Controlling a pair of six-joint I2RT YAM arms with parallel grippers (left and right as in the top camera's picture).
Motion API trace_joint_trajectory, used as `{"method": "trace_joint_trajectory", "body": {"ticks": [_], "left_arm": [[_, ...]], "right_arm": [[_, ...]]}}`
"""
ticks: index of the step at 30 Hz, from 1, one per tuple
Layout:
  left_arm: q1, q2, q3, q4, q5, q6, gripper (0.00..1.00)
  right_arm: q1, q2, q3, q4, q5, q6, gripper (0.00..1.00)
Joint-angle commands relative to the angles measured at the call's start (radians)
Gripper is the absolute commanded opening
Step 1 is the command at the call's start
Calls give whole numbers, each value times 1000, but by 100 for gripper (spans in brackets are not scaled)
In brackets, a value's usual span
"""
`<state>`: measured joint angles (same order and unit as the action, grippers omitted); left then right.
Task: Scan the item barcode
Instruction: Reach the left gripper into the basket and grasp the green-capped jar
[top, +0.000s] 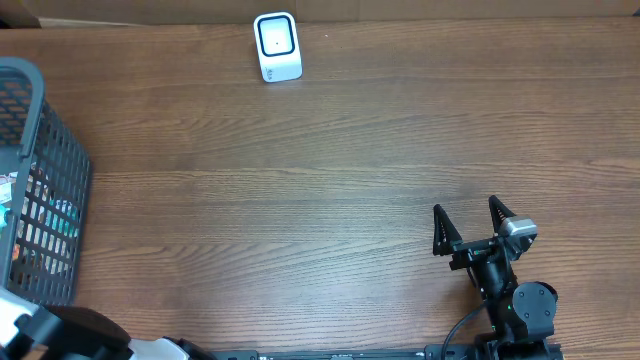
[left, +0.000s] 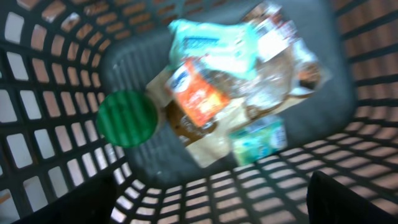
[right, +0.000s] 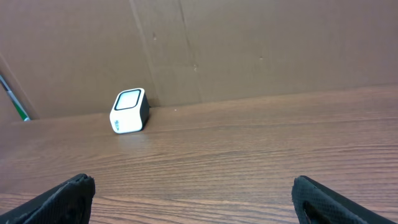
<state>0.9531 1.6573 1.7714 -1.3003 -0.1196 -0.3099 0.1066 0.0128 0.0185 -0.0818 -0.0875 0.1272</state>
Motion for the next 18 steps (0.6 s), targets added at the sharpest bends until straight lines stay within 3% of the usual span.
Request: {"method": "trace_joint_trajectory", "body": {"ticks": [1,18], "left_arm": [[23,20,-21,3,-69,35,84],[95,23,-245,259,-128,428,92]], "right_arm": [[5,-10,-10,4,11,-2,100],[5,-10,-10,4,12,-2,100]]}}
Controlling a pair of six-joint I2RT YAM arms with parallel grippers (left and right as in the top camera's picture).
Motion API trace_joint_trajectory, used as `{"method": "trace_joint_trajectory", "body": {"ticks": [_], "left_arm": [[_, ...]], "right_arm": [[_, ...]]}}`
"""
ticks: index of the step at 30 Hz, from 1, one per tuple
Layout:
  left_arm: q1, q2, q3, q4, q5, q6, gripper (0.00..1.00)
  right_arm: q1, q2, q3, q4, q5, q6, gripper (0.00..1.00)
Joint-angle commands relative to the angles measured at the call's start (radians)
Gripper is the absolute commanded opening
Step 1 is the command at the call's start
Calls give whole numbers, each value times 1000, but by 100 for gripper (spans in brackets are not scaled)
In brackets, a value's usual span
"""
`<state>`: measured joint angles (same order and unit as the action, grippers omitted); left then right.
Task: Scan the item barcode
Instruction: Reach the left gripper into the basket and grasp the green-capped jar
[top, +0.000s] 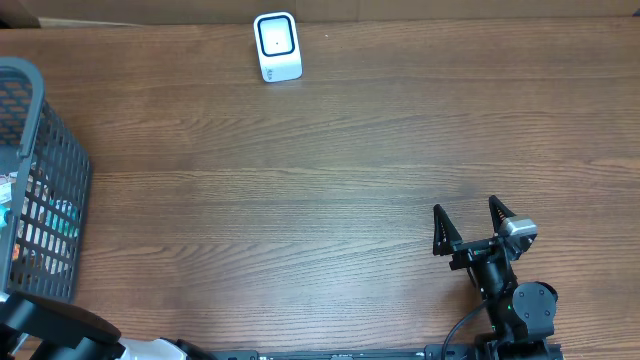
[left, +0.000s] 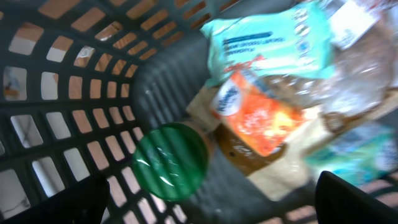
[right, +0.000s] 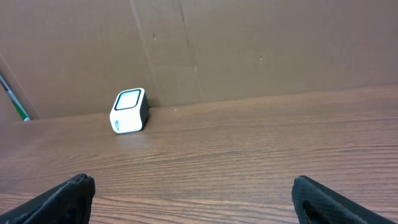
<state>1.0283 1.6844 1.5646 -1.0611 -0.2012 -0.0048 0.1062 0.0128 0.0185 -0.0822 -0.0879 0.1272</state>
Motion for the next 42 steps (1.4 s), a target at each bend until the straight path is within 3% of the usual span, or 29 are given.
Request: {"method": "trace_joint_trajectory", "body": {"ticks": [1,14,34,42], "left_arm": [[27,-4,-50,29,-46,137,92],[98,0,-162,211,40,256,93],[103,176,-187,176,11,220,90],[103,206,-180,176,19,206,62]], "right_arm": [[5,-10,-10,4,12,-2,100],[5,-10,-10,4,12,-2,100],[5,-10,-10,4,12,-2,100],[5,-10,-10,4,12,-2,100]]}}
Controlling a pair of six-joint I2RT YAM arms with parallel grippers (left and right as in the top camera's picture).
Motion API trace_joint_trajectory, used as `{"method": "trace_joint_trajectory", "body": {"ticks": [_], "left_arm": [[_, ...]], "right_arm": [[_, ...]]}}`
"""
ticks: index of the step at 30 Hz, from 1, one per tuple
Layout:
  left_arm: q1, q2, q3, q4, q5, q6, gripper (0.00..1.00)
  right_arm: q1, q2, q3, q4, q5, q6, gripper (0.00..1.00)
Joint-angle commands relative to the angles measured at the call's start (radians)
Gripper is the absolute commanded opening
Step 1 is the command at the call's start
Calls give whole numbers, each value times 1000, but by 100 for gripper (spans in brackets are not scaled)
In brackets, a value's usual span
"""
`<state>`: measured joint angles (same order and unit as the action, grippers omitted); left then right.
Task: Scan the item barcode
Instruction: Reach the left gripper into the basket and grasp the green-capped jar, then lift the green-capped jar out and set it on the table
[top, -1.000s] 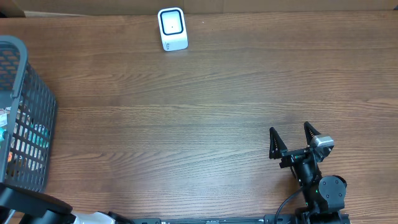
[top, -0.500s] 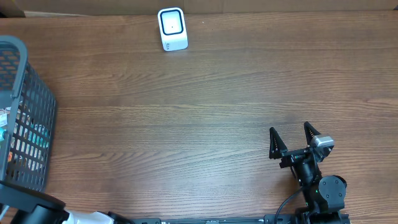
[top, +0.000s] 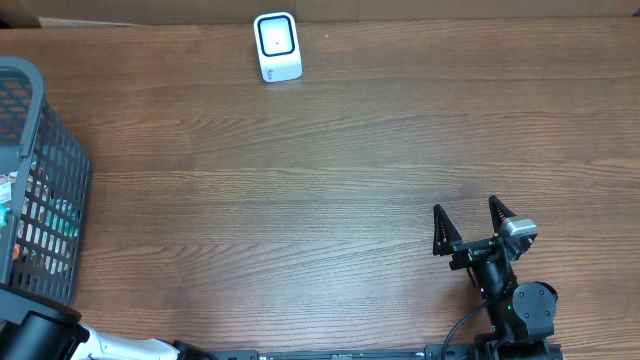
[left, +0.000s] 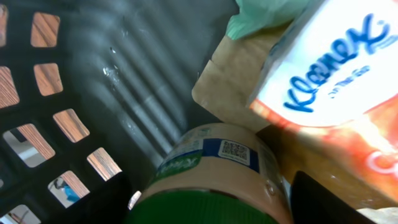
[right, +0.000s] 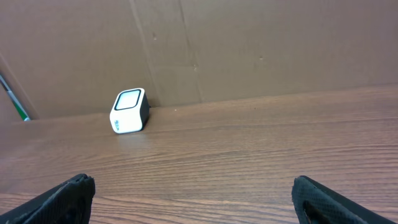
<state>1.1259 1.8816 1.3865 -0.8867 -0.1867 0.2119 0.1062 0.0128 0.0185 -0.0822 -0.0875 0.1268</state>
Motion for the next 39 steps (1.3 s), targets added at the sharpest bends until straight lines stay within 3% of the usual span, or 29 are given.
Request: {"method": "trace_joint_trajectory", "body": {"ticks": [1,15,21,26,39], "left_arm": [[4,8,0,2,7,-14,61],[-47,7,129,-89,67,-19,50],[-90,7,290,-191,110,-59,49],[-142,7,440,-261,141,-79,53],[-377,1,877,-397,237,-150,51]], "right_arm": [[5,-10,-10,4,11,-1,100],[5,-10,-10,4,12,-1,100],[5,-10,-10,4,12,-1,100],[5,-10,-10,4,12,-1,100],[5,-10,-10,4,12,-1,100]]}}
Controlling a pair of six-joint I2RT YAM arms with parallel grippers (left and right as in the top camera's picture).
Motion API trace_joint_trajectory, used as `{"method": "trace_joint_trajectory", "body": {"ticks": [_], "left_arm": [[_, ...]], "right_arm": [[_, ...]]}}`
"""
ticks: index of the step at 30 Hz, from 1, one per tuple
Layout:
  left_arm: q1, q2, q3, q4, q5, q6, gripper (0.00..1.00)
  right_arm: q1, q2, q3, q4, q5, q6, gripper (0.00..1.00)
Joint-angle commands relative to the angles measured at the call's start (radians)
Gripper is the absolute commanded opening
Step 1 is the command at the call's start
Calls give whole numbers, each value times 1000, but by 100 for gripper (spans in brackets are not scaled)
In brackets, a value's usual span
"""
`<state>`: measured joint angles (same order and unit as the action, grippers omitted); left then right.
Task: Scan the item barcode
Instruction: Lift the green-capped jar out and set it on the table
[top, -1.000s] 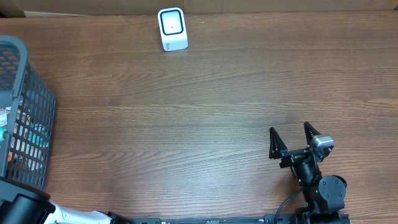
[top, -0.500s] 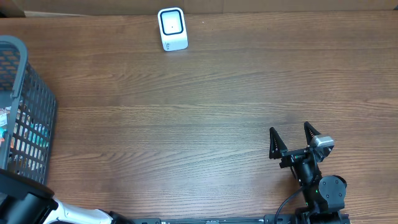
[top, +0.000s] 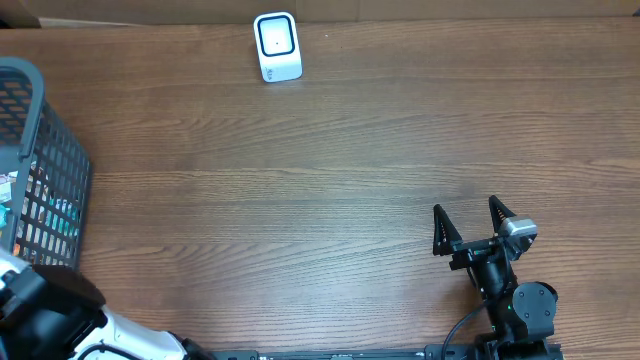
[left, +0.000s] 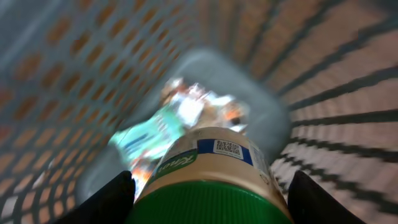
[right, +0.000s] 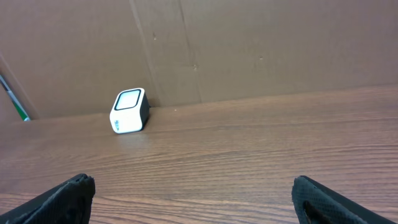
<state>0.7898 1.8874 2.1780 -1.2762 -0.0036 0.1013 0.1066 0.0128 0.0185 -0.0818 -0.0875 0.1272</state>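
A jar (left: 211, 177) with a green ribbed lid, tan body and a blue label strip bearing a small square code fills the bottom of the left wrist view. My left gripper (left: 214, 202) is shut on it, one dark finger on each side. The jar hangs inside the grey basket (left: 323, 81), well above the blurred packs (left: 180, 118) on its floor. The white scanner (top: 277, 46) stands at the table's far edge, also in the right wrist view as the scanner (right: 129, 111). My right gripper (top: 465, 215) rests open at the near right, nothing between its fingers (right: 314, 196).
The grey mesh basket (top: 50, 190) stands at the table's left edge with my left arm (top: 50, 320) at its near side. A brown cardboard wall (right: 249, 43) runs behind the scanner. Wooden tabletop (top: 330, 180) lies between basket, scanner and right arm.
The jar was on the basket floor beside a Kleenex pack, with my left fingers on either side. Now it is held well above the packs, inside the basket. The right arm is unchanged.
My left gripper first looked down from high in the basket at the green-lidded jar and several packs. It was then closer to the jar, then down around it on the floor. Now it holds the jar raised. The right arm stayed still throughout.
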Motion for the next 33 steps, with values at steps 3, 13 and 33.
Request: {"method": "trace_joint_trajectory", "body": {"ticks": [3,13,33], "left_arm": [[-94,-25,143,-19,95,-48,50],[-348,-125,191,-107,227,-61,55],[-758,-120,-229,-180,161,-81,51]], "right_arm": [[5,-10,-10,4,12,-2,100],[5,-10,-10,4,11,-2,100],[5,-10,-10,4,12,-2,100]]}}
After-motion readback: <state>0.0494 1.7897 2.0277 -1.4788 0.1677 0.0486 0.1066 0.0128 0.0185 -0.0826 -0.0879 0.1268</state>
